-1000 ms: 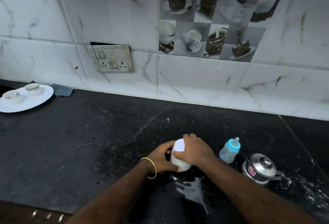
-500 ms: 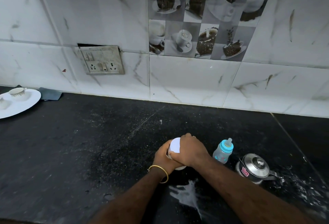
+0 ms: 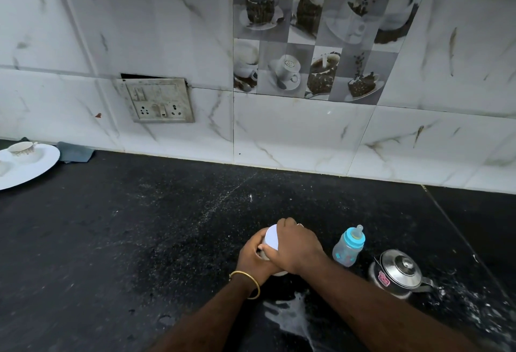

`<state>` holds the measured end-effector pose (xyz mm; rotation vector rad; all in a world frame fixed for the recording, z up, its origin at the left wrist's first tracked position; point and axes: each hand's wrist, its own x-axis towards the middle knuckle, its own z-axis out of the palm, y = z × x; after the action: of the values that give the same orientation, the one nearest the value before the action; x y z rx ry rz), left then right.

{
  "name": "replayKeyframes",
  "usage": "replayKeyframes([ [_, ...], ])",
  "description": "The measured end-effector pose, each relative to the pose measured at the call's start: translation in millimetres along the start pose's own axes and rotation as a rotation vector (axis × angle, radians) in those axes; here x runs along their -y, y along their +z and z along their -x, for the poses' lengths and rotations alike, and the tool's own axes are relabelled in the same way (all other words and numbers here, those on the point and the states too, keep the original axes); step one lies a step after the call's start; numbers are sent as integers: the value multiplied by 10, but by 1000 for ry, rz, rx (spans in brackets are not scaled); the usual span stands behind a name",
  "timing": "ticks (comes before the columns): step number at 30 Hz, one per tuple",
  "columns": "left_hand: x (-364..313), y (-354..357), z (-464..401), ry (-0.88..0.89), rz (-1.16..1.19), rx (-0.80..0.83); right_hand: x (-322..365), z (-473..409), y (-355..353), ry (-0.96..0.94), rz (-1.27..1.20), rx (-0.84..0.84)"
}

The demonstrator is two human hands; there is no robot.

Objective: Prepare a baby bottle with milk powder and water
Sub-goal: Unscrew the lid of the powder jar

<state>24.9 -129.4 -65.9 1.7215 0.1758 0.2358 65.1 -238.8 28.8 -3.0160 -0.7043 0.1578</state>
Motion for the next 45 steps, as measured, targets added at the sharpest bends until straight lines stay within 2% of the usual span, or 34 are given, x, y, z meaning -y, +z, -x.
replayKeyframes([
  [8,-3,61,29,-1,32,-21,-96,-13,-77,-162,56,56],
  [13,9,12,3,-31,19,6,-156,-56,-248,-327,116,213],
  [16,7,-5,-5,-35,11,15,-132,-68,-330,-249,37,303],
  [19,-1,-9,-5,-40,22,34,-69,-56,-353,-90,82,196],
  [21,-23,-14,5,-33,17,36,-60,-64,-351,-111,37,226],
  [24,-50,-24,9,-26,1,41,-39,-47,-360,-153,-67,357],
  [26,-48,-27,9,-42,11,46,-14,-31,-360,-45,-35,293],
  [28,-51,-20,20,-45,12,45,-16,-41,-350,-43,6,233],
  [31,-53,-23,30,-21,-15,36,-44,-21,-360,-120,-87,330],
  [35,-31,-33,26,-20,-18,36,-69,-8,-347,10,60,321],
  [38,-16,-35,25,-23,-19,34,-133,-56,-386,17,-44,355],
  [45,-53,-44,38,-13,-69,46,-94,-15,-297,-108,30,127],
])
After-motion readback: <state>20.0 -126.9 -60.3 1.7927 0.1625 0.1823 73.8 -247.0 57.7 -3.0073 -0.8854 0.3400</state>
